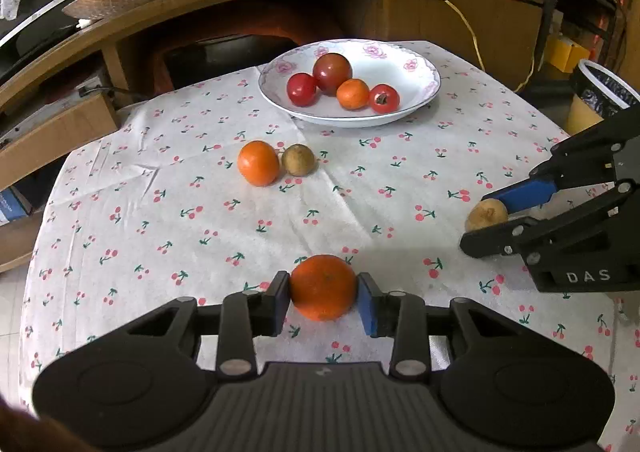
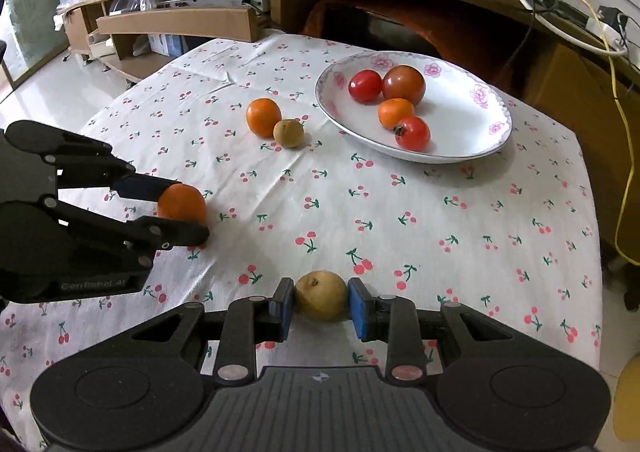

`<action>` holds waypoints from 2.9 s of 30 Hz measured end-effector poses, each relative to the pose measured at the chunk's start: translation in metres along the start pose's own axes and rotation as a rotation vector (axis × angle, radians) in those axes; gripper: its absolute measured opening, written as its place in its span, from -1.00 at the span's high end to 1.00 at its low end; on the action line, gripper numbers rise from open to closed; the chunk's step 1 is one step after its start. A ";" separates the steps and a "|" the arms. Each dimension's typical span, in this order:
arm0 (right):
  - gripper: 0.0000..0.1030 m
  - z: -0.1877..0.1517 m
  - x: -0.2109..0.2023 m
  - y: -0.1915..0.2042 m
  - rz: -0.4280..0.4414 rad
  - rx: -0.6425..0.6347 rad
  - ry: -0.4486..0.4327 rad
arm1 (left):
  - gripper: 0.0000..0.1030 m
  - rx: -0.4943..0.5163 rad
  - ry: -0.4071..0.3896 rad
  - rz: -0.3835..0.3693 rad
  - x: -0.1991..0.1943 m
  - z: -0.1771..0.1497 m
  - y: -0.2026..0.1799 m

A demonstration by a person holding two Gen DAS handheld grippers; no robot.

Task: Organize fruits
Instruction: 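Grasp an orange with the left tool while the right tool grasps a brown kiwi, then carry the orange and kiwi over the white bowl and release both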

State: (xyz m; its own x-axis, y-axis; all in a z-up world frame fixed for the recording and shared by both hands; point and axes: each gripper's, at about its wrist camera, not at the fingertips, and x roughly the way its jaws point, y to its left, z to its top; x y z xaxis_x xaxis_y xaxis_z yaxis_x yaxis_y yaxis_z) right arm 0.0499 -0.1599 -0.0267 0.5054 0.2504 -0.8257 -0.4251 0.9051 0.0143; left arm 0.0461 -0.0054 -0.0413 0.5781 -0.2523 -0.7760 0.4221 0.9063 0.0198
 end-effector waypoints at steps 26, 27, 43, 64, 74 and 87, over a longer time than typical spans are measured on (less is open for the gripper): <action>0.52 0.002 0.002 0.004 0.015 -0.021 0.002 | 0.22 0.041 -0.028 0.003 -0.001 -0.002 -0.003; 0.52 0.003 0.001 0.003 0.015 -0.015 0.000 | 0.22 0.041 -0.026 0.000 -0.001 -0.001 -0.003; 0.52 0.046 -0.005 -0.035 -0.011 0.100 -0.106 | 0.23 0.008 -0.117 -0.013 0.008 0.070 -0.011; 0.49 0.089 0.037 -0.085 -0.073 0.137 -0.149 | 0.23 -0.032 -0.094 0.014 0.078 0.123 0.002; 0.25 0.096 0.041 -0.089 -0.081 0.148 -0.172 | 0.22 -0.044 -0.095 0.018 0.080 0.125 0.003; 0.20 0.096 0.028 -0.091 -0.091 0.193 -0.208 | 0.17 -0.093 -0.130 0.038 0.064 0.129 0.014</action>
State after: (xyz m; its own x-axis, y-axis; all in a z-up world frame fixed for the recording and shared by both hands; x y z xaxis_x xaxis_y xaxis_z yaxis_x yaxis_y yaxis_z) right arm 0.1752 -0.2022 0.0028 0.6865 0.2125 -0.6954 -0.2308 0.9706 0.0688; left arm 0.1793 -0.0532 -0.0095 0.6805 -0.2533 -0.6876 0.3352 0.9420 -0.0152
